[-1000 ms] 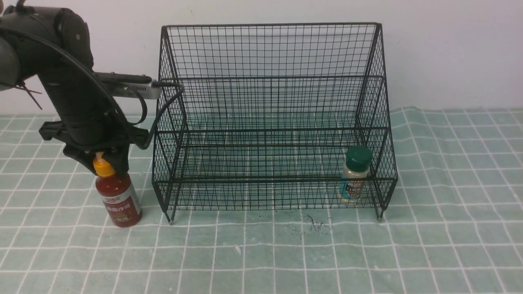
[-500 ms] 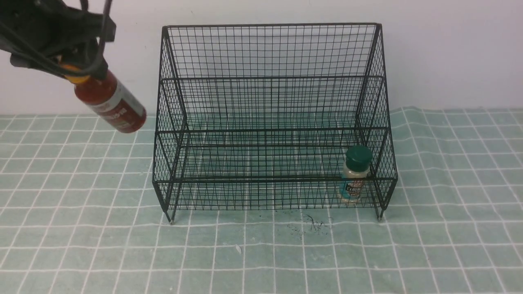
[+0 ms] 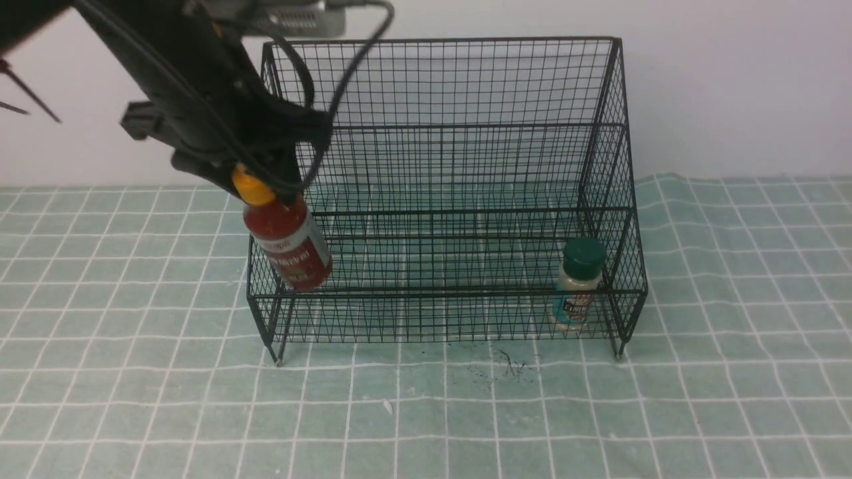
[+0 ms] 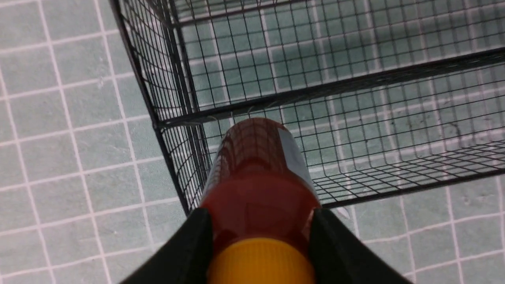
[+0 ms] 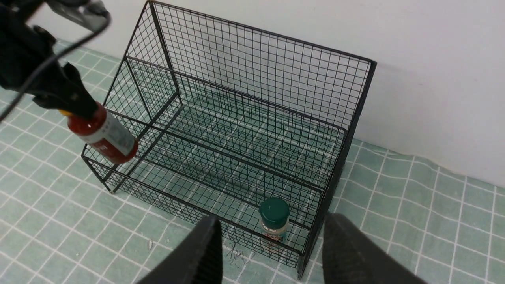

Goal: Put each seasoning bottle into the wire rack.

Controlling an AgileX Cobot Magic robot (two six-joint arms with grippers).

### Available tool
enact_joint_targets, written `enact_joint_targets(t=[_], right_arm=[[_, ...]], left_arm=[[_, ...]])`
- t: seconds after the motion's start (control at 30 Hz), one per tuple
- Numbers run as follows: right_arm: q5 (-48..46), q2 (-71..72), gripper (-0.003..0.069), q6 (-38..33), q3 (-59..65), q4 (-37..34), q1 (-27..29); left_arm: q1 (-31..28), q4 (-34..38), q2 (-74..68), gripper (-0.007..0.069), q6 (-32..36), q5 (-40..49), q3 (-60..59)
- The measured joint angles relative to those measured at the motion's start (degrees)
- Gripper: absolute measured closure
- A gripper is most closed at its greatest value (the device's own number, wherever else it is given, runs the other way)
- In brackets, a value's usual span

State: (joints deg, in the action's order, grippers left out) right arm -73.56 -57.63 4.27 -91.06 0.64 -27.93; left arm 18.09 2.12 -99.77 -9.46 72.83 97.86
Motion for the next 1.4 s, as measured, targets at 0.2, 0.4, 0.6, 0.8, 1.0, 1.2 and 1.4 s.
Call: enact_joint_targets(t=[0.2, 0.4, 0.6, 0.8, 1.0, 1.2, 1.4], right_arm=[[0.0, 0.0, 0.033, 0.0, 0.0, -0.04, 0.0], [0.0, 0.0, 0.033, 0.0, 0.0, -0.11, 0.0], [0.0, 0.0, 0.033, -0.06, 0.0, -0.25, 0.0], [0.18, 1.95, 0.0379, -0.19, 3.63, 0.02, 0.0], [10.07, 15.91, 0.0608, 8.69, 23.46, 9.52, 0.0], [34.13, 34.29, 0.0671, 24.79, 43.71, 26.75, 0.0], [51.82, 45.3, 0.0673, 48.33, 58.77, 49.43, 0.0]], left_arm=[[0.18, -0.34, -4.93, 0.0343, 0.0, -0.96, 0.0], [0.26, -0.64, -8.52, 0.0343, 0.7, -1.36, 0.0], [0.37, -0.86, -8.79, 0.0243, 0.68, -1.67, 0.82], [0.37, -0.91, -6.9, 0.0165, 1.06, -1.67, 6.09], [0.39, -1.5, 8.64, 0.0519, 4.87, -1.67, 3.18], [0.44, -2.84, 30.55, 0.0627, 4.93, -3.62, -14.7], [0.44, -2.97, 52.44, 0.0631, 4.95, -24.15, -43.11]])
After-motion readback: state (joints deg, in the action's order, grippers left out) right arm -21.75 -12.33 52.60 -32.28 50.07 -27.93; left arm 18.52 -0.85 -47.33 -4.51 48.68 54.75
